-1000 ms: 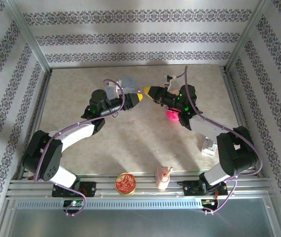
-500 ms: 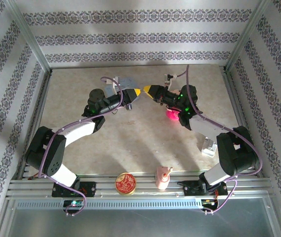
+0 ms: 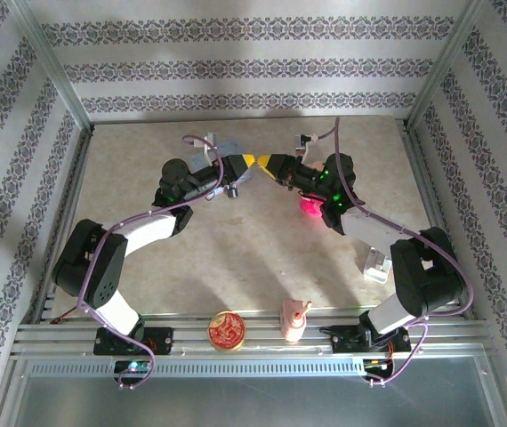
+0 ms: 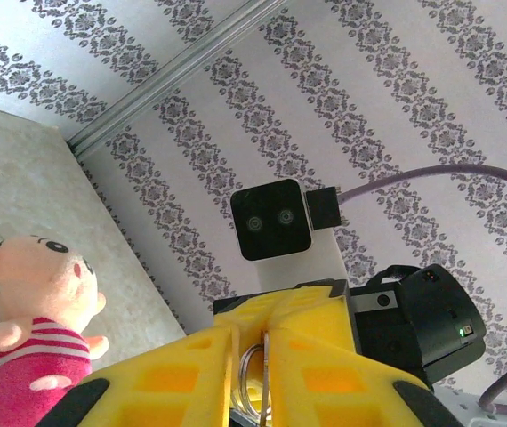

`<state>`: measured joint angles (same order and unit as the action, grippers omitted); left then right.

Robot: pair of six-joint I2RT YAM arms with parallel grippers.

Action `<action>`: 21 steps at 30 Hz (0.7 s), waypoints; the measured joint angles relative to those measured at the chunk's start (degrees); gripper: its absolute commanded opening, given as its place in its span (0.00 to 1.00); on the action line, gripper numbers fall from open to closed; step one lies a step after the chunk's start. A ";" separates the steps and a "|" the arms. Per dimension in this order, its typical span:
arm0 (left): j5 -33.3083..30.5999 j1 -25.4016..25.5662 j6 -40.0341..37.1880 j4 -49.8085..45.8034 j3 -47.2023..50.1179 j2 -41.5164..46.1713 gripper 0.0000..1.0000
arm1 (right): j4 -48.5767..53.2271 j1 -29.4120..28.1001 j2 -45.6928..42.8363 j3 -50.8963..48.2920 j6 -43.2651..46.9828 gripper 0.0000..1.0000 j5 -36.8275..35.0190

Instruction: Unlock a padlock with a key

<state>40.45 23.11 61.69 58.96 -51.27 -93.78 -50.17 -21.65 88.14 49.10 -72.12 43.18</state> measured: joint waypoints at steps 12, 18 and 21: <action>1.40 -0.22 1.60 1.25 -0.52 -0.37 0.00 | -0.22 0.02 0.00 0.00 0.02 0.18 0.04; 5.14 -1.46 -2.05 -3.45 -1.31 1.36 0.00 | 1.77 0.31 -1.31 -1.66 2.54 0.36 0.09; 7.08 -2.25 -7.82 -12.22 -2.75 5.49 0.00 | 4.55 1.03 -4.74 -4.07 5.68 0.39 -0.26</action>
<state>47.53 20.86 53.87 46.74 -54.02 -88.29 -45.63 -20.62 83.40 45.04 -66.43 42.92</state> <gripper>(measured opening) 0.049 0.377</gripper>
